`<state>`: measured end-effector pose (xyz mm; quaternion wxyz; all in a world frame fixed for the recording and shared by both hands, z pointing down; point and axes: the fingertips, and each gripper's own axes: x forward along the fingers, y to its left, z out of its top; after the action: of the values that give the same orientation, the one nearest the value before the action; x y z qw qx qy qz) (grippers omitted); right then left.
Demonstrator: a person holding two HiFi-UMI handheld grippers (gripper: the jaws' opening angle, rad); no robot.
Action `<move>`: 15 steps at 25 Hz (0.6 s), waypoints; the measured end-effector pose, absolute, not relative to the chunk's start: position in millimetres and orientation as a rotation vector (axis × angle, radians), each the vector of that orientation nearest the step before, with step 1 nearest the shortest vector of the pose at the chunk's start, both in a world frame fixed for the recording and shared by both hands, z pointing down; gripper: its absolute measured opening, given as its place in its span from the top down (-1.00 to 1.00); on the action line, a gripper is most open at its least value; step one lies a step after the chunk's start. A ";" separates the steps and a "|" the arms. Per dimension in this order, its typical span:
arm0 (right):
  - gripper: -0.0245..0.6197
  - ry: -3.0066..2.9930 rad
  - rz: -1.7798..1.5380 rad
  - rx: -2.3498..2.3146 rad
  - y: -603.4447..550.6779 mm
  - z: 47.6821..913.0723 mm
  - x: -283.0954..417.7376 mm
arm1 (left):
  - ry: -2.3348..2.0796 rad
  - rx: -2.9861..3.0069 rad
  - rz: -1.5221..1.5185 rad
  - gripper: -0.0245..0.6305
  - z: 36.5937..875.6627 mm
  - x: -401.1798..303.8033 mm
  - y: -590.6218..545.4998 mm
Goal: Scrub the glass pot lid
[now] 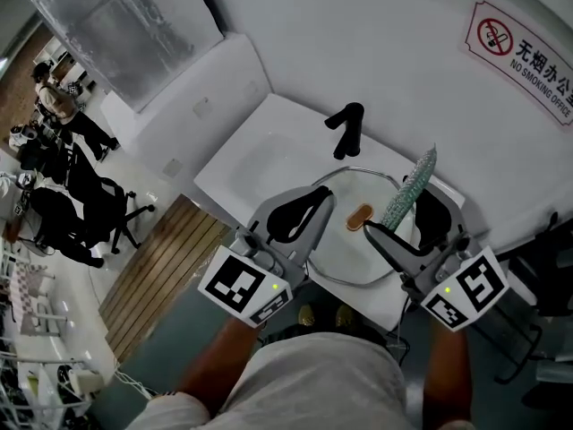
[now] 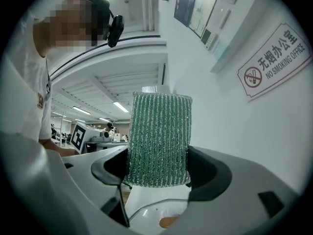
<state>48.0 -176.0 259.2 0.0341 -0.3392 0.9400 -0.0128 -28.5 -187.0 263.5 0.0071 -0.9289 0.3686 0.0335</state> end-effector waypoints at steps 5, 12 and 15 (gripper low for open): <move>-0.16 2.864 -0.004 -1.051 -172.8 256.4 42.0 | 1.127 -2.880 0.149 0.86 253.9 -29.2 -178.6; -0.16 2.861 0.040 -1.089 -169.7 255.3 36.1 | 1.100 -2.881 0.163 0.87 251.8 -28.3 -171.4; -0.16 2.864 0.045 -1.096 -168.5 256.5 33.4 | 1.094 -2.880 0.166 0.88 251.0 -29.4 -170.2</move>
<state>33.4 -168.5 256.5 0.0372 -0.3571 0.9332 0.0146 -29.4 -170.2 251.0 0.0282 -0.9331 0.3544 0.0538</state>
